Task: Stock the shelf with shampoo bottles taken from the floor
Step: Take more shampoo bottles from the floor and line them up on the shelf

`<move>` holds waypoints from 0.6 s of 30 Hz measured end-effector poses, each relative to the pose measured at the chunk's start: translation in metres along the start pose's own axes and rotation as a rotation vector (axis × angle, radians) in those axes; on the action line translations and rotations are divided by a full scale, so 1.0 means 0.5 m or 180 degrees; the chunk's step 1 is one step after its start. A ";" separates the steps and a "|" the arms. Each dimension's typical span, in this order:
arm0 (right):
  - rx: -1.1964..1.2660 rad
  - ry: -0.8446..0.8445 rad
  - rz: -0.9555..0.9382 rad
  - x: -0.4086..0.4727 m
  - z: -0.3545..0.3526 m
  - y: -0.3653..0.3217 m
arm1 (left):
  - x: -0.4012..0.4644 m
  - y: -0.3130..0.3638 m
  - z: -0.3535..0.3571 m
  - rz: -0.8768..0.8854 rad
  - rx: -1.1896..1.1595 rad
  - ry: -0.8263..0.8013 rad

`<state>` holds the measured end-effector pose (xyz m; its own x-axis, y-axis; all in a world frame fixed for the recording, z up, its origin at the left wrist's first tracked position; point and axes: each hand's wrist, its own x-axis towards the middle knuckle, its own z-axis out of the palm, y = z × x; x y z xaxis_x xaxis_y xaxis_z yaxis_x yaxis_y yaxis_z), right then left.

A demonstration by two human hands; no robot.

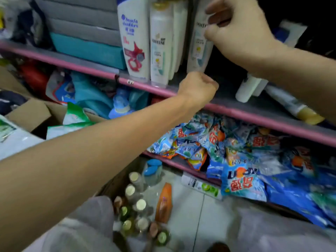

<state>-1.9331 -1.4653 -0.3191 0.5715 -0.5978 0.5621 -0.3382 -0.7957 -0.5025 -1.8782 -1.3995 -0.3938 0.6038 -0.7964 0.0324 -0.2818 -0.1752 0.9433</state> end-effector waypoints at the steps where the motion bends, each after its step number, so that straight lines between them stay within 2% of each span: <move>1: 0.0089 -0.0076 0.0050 -0.014 0.003 -0.003 | -0.006 -0.010 -0.005 0.0046 -0.0010 -0.0069; 5: 0.0471 -0.0625 0.0416 -0.144 0.071 -0.030 | -0.093 -0.132 -0.059 -0.0209 0.0285 -0.0188; 8: 0.0662 -0.1077 0.0778 -0.243 0.146 -0.030 | -0.147 -0.246 -0.095 -0.0531 0.0772 -0.0224; 12: 0.0574 -0.1897 0.1141 -0.353 0.260 -0.015 | -0.207 -0.400 -0.132 -0.0934 0.1642 -0.0501; 16: 0.0366 -0.2660 0.1484 -0.453 0.374 0.017 | -0.258 -0.540 -0.148 -0.1450 0.1845 -0.0616; 18: 0.0126 -0.3246 0.1523 -0.493 0.420 0.034 | -0.275 -0.593 -0.148 -0.1637 0.1879 -0.0727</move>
<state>-1.9227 -1.3111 -0.6042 0.7395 -0.4675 -0.4843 -0.6728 -0.4915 -0.5529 -1.8225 -1.1952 -0.6537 0.6159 -0.6205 -0.4854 -0.3958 -0.7765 0.4903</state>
